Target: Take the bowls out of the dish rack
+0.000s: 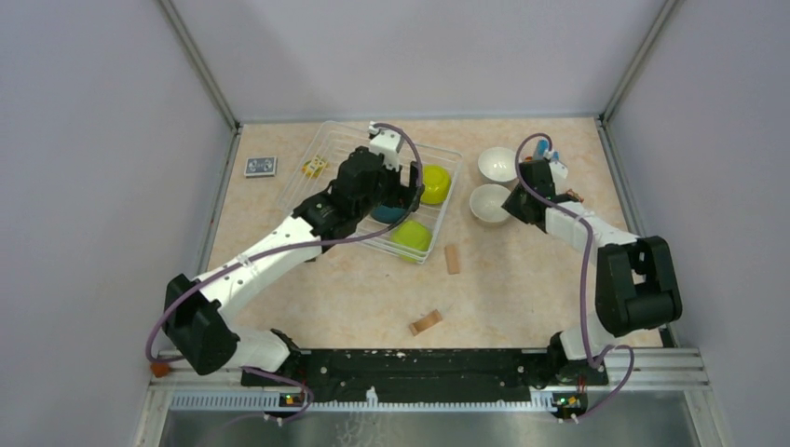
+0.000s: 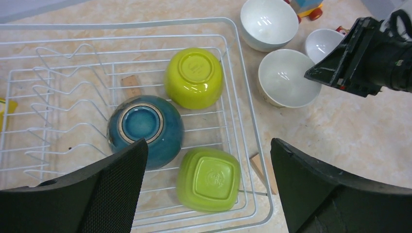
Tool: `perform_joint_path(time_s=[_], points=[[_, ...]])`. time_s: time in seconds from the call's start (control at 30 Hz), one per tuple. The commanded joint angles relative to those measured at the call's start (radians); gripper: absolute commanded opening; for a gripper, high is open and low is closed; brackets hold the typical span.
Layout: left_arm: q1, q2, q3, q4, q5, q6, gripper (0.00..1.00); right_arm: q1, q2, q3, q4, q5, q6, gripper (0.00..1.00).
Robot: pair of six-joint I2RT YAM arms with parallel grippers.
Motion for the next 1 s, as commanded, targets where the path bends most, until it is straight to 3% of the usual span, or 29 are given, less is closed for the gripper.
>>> perform_joint_path(time_s=[0.0, 0.27, 0.53, 0.67, 0.8, 0.97], points=[[0.001, 0.047, 0.105, -0.086, -0.083, 0.053, 0.99, -0.005, 0.0, 0.092, 0.069, -0.035, -0.066, 0.35], [0.01, 0.137, 0.152, -0.125, -0.156, 0.047, 0.99, -0.006, -0.109, 0.01, 0.106, -0.078, -0.16, 0.54], [0.06, 0.135, 0.087, -0.052, -0.095, -0.01, 0.98, -0.006, -0.244, -0.016, 0.096, -0.096, -0.279, 0.61], [0.075, 0.121, 0.045, -0.037, -0.045, -0.035, 0.94, -0.004, -0.294, -0.016, 0.082, -0.17, -0.304, 0.65], [0.083, 0.096, 0.001, -0.043, -0.066, -0.061, 0.88, 0.025, -0.334, -0.037, 0.154, -0.338, -0.351, 0.66], [0.174, -0.024, -0.149, 0.047, 0.054, -0.151, 0.77, 0.16, -0.278, 0.049, 0.136, -0.327, -0.4, 0.65]])
